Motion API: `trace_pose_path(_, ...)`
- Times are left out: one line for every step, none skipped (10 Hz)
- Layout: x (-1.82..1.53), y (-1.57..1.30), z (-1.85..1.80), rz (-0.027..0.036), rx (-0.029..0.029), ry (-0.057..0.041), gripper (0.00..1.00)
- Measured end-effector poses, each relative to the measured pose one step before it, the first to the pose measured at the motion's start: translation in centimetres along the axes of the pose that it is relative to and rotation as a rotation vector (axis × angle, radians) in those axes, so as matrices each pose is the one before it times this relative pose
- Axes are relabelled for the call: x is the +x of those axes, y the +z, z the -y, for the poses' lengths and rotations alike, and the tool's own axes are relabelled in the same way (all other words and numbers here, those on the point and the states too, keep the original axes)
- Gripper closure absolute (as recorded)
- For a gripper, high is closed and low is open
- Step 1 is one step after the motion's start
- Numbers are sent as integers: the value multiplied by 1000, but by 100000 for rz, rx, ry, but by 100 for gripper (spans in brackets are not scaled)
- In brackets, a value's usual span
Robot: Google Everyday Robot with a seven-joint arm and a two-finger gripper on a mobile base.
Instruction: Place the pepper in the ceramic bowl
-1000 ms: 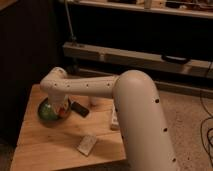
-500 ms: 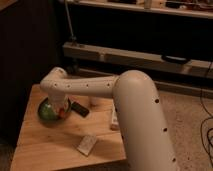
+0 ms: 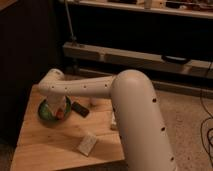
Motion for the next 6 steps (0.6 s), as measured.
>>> trace_pose_path(58,-193,11,-2315,-789,-1915,47)
trace_pose_path(118,-112,308,-1844,-203,-1858,47)
trace_pose_path(172,-187,392,-1678,-68,-2261,43)
trace_pose_path(17,-211,150,-2390,-303,-2095,32)
trace_pose_path(13,-211,27,-1660,-64,-965,26)
trace_pose_path(-25,-113,40,-1101,184,-341,17)
